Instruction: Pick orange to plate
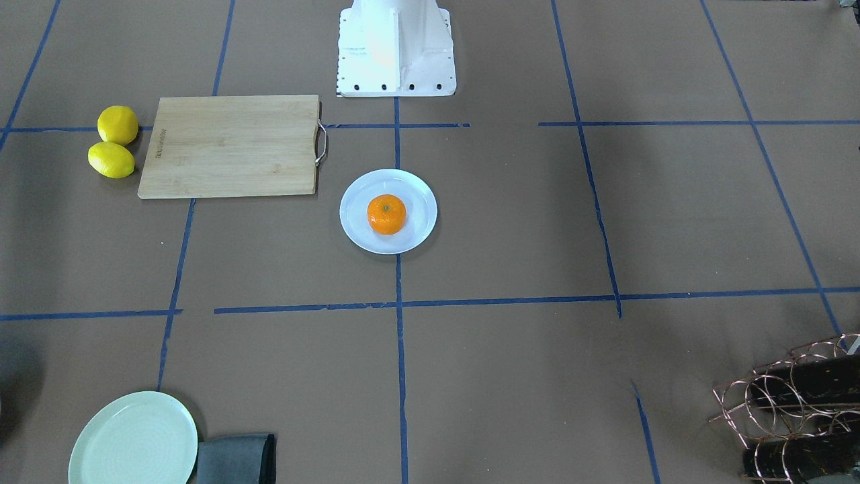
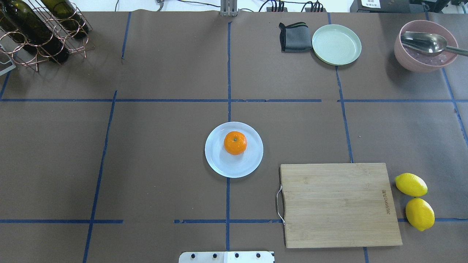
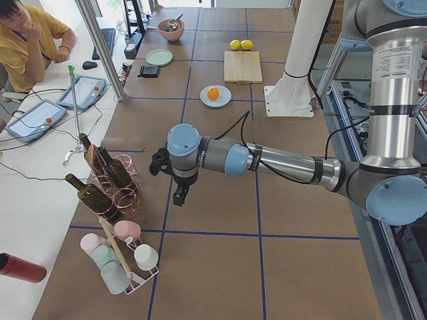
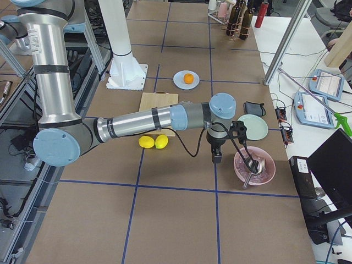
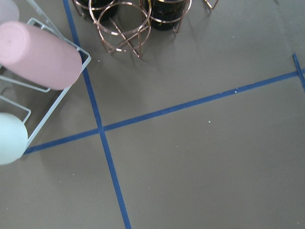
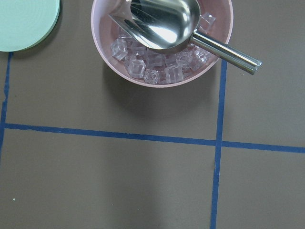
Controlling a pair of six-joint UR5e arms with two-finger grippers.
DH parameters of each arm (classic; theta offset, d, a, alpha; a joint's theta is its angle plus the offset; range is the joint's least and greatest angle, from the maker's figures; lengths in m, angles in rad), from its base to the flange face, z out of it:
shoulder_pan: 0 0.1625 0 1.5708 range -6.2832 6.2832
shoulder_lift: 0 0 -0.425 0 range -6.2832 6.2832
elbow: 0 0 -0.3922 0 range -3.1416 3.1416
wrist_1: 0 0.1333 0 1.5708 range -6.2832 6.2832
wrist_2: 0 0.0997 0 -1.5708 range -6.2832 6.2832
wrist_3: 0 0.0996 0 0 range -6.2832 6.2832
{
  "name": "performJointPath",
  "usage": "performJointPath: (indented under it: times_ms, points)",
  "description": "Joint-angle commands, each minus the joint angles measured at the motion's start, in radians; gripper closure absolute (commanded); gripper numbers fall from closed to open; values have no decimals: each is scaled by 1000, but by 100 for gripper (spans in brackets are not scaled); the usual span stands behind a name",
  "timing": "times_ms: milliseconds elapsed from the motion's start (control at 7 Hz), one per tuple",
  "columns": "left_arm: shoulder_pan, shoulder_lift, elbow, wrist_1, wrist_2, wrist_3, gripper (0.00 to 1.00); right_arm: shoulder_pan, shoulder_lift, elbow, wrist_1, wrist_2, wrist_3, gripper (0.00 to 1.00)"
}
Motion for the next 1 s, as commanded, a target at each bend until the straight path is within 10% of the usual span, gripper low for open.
performJointPath:
  times_ms: [0, 857]
  points:
    - [0, 31, 2, -5, -8, -1, 0, -4, -1, 5, 1, 0, 0, 0]
    - [1, 69, 13, 1, 5, 6, 0, -5, -12, -7, 16, 3, -2, 0]
